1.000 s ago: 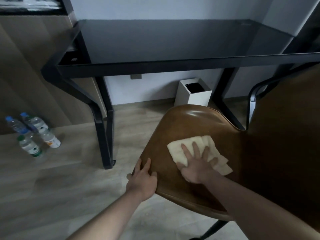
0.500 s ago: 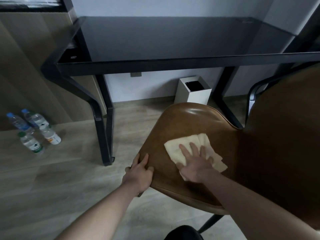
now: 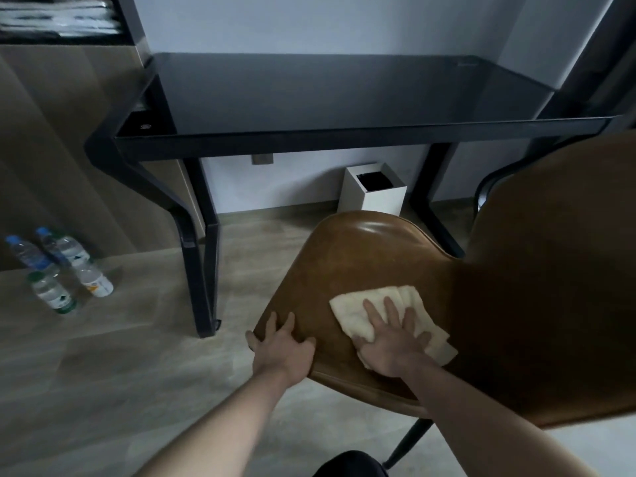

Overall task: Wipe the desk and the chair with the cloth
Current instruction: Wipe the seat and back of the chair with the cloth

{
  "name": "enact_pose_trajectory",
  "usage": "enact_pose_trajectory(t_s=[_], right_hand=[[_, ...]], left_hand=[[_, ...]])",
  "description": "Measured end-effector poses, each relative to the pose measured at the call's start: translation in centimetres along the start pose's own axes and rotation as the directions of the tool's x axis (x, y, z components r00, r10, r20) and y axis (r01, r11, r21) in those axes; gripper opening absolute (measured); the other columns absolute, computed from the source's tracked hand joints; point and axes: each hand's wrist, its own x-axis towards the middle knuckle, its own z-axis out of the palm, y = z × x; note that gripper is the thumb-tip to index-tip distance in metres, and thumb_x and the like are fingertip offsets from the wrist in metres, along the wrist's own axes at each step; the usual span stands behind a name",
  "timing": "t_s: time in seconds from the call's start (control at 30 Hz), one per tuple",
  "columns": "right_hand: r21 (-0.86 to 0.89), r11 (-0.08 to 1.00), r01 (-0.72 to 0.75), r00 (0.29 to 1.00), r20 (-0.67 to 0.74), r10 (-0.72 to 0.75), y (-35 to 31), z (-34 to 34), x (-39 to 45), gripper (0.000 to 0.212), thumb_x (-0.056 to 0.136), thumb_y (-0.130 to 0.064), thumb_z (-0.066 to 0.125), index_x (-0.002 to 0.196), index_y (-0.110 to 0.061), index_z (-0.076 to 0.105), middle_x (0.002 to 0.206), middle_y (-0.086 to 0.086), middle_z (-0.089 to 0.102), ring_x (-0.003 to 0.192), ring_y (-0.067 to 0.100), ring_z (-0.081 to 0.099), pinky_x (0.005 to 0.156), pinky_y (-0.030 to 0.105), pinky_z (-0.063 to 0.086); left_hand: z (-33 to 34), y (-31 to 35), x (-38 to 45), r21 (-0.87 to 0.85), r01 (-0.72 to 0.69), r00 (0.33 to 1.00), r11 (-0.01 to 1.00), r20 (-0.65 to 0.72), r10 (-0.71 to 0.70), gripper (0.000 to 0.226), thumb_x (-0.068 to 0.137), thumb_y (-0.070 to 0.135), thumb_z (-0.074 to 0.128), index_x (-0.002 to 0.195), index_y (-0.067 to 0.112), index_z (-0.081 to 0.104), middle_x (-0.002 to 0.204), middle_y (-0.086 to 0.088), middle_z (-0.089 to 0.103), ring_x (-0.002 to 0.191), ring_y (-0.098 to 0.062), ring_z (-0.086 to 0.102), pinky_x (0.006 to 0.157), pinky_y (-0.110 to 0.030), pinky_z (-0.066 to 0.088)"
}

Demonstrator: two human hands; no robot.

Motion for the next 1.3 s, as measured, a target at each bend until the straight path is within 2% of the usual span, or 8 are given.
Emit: enact_pose_trajectory(t_s=[0.17,0.37,0.6,0.73,0.87,1.0,1.13,1.3], right_hand=[[0.039,0.993,-0.111,0.989,-0.089,0.114,-0.2,-1.9,5.3,0.088,0.097,-0.083,0.033,0.164,-0.05,-0.014,0.174,-0.003,-0.028,0.158,0.047,-0.022,0.121,0.078,-0.002],[0.016,0.996,-0.093,0.981,-0.167,0.094,-0.6,-2.7,8.3,0.078,0.103,-0.07,0.037,0.167,-0.046,0.0,0.177,0.002,-0.01,0.158,0.05,-0.008,0.121,0.077,0.01],[0.221,0.975,-0.008,0.99,-0.139,0.04,-0.3,-2.6,4.8,0.049,0.109,-0.052,0.035,0.156,-0.043,0.043,0.164,-0.004,0.038,0.153,0.037,0.029,0.122,0.063,0.027],[0.728,0.683,0.059,0.975,-0.188,0.115,-0.9,-4.9,-0.1,0.029,0.11,-0.048,0.044,0.122,-0.029,0.063,0.105,0.003,0.069,0.099,0.023,0.066,0.099,0.044,0.054],[0.967,0.242,0.084,0.978,-0.126,0.165,-0.2,-8.7,-5.2,0.048,0.108,-0.049,0.051,0.149,-0.023,0.054,0.131,0.009,0.07,0.12,0.031,0.066,0.112,0.053,0.049],[0.961,-0.07,0.268,0.955,-0.255,0.151,0.1,-14.5,-11.4,0.045,0.111,-0.044,0.05,0.145,-0.014,0.058,0.123,0.011,0.075,0.114,0.031,0.072,0.108,0.052,0.054],[0.872,-0.131,0.472,0.876,-0.448,0.179,0.7,-20.8,-18.4,0.046,0.11,-0.044,0.051,0.148,-0.017,0.056,0.123,0.009,0.075,0.112,0.029,0.073,0.107,0.051,0.056],[0.692,-0.01,0.722,0.66,-0.684,0.31,3.3,-26.6,-24.8,0.041,0.112,-0.035,0.052,0.152,-0.025,0.052,0.126,-0.005,0.069,0.118,0.016,0.067,0.109,0.04,0.053]], left_hand=[[0.7,-0.7,2.0,-0.014,-0.034,0.999,0.999,-0.013,0.034,0.078,0.099,0.056,0.048,0.168,0.038,0.017,0.176,0.012,0.0,0.159,-0.04,-0.013,0.119,-0.059,0.04],[-1.5,1.1,5.3,0.057,-0.08,0.997,0.995,0.003,0.079,0.074,0.102,0.051,0.045,0.169,0.032,0.02,0.178,0.003,0.002,0.16,-0.041,-0.013,0.131,-0.05,0.005],[-1.9,1.8,4.9,0.144,-0.036,0.999,0.989,0.01,0.035,0.066,0.106,0.05,0.038,0.168,0.037,0.018,0.178,0.004,0.001,0.161,-0.042,-0.009,0.13,-0.059,0.008],[-2.7,2.9,1.7,0.196,-0.04,0.996,0.98,-0.072,0.055,0.055,0.111,0.045,0.027,0.165,0.033,0.029,0.176,0.001,0.013,0.16,-0.042,0.004,0.126,-0.064,0.018],[-4.9,3.2,-2.9,0.133,-0.197,0.968,0.971,-0.13,0.214,0.052,0.111,0.041,0.035,0.161,0.028,0.039,0.172,0.001,0.026,0.157,-0.032,0.023,0.127,-0.051,0.026],[-8.0,6.4,-8.4,0.101,-0.417,0.897,0.903,-0.114,0.427,0.056,0.106,0.04,0.053,0.161,0.03,0.04,0.169,0.007,0.033,0.155,-0.023,0.032,0.127,-0.041,0.028],[-8.3,12.2,-15.9,0.056,-0.634,0.77,0.772,-0.047,0.636,0.064,0.1,0.041,0.063,0.159,0.027,0.043,0.166,0.006,0.037,0.153,-0.02,0.035,0.126,-0.039,0.029],[-3.6,20.1,-22.2,0.129,-0.728,0.683,0.673,0.048,0.729,0.095,0.09,0.058,0.071,0.167,0.028,0.024,0.173,0.004,0.024,0.158,-0.023,0.027,0.128,-0.042,0.027]])
